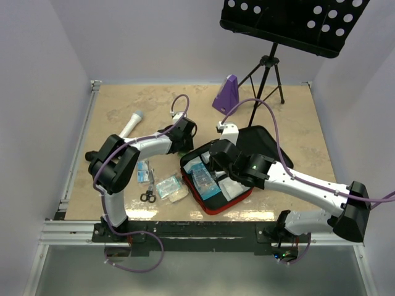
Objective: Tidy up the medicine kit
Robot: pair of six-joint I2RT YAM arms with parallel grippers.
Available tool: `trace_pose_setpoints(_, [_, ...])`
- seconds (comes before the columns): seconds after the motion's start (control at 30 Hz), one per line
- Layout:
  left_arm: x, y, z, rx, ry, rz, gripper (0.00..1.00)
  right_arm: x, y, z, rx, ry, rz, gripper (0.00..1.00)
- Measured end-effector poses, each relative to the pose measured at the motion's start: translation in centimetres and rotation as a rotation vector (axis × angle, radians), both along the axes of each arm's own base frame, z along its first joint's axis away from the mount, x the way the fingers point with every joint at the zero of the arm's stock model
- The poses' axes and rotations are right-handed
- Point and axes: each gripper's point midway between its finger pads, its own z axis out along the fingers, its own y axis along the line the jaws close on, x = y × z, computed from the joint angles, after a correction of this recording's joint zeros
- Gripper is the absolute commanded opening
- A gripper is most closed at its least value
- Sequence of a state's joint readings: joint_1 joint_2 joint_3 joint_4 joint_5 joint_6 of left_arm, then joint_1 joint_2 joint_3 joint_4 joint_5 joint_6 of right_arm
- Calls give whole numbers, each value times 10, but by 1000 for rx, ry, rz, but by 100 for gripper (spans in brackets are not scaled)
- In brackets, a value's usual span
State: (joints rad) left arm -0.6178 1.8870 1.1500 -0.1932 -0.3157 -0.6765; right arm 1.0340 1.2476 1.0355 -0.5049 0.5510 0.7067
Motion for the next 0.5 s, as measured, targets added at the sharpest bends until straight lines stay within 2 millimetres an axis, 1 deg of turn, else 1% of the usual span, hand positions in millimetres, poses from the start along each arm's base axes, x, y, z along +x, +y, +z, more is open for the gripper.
trace_pose_setpoints(0.1, [-1,10,-2,54,2,7,43,0,-2,2,0,-7,-7,36])
trace_pose_setpoints(0.17, [-2,16,-3,84,2,9,40,0,-2,3,3,-9,-7,36])
trace_pose_setpoints(0.23, [-2,21,-3,111,2,16,37,0,-2,3,3,-9,-7,36])
trace_pose_setpoints(0.3, [-2,27,-4,124,2,26,37,0,-2,3,4,-9,-7,36])
trace_pose_setpoints(0.37, [0,36,-4,134,5,43,43,0,-2,4,4,-9,-7,36])
trace_pose_setpoints(0.4, [0,43,-4,138,8,55,48,0,-3,4,5,-10,-7,36])
trace_pose_setpoints(0.5, [-2,64,-2,154,22,89,57,-1,-5,3,7,-11,-7,36])
